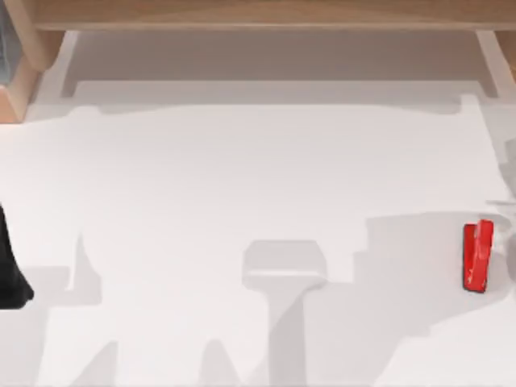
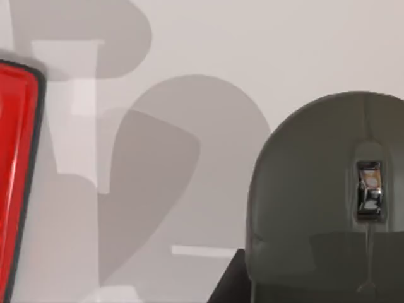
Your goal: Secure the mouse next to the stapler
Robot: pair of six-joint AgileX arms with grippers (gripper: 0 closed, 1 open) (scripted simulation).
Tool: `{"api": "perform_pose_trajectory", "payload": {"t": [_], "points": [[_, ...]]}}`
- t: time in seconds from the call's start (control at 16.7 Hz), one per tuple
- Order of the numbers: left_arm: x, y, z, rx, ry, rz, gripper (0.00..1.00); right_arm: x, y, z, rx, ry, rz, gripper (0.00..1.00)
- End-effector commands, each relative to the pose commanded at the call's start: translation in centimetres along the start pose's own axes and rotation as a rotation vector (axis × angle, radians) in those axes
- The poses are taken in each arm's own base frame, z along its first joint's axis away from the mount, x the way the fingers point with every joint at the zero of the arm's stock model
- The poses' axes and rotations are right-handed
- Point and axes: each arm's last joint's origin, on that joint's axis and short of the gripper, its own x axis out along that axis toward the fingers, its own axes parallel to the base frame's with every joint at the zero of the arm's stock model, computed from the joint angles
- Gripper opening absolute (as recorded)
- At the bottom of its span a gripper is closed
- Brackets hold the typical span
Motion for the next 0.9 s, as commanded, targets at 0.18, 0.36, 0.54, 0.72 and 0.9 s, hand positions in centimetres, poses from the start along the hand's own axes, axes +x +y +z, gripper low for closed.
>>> {"api": "perform_pose_trajectory", "payload": {"t": [0.18,0.36,0.54,0.72,0.9], "points": [[0.0,0.0,0.0,0.0,0.0,0.0,1.0,-0.1,-0.2,0.0,0.007,-0.003,-0.001,0.0],[0.0,0.0,0.0,0.0,0.0,0.0,1.0,-0.2,-0.2,0.0,0.006,-0.008,-0.001,0.0],[0.0,0.0,0.0,0.0,0.0,0.0,1.0,-0.5,-0.1,0.2,0.005,-0.024,-0.003,0.0],[0.0,0.0,0.0,0.0,0.0,0.0,1.0,-0.8,-0.1,0.4,0.004,-0.047,-0.004,0.0],[0.0,0.0,0.0,0.0,0.0,0.0,1.0,-1.2,-0.1,0.6,0.002,-0.071,-0.006,0.0]]}}
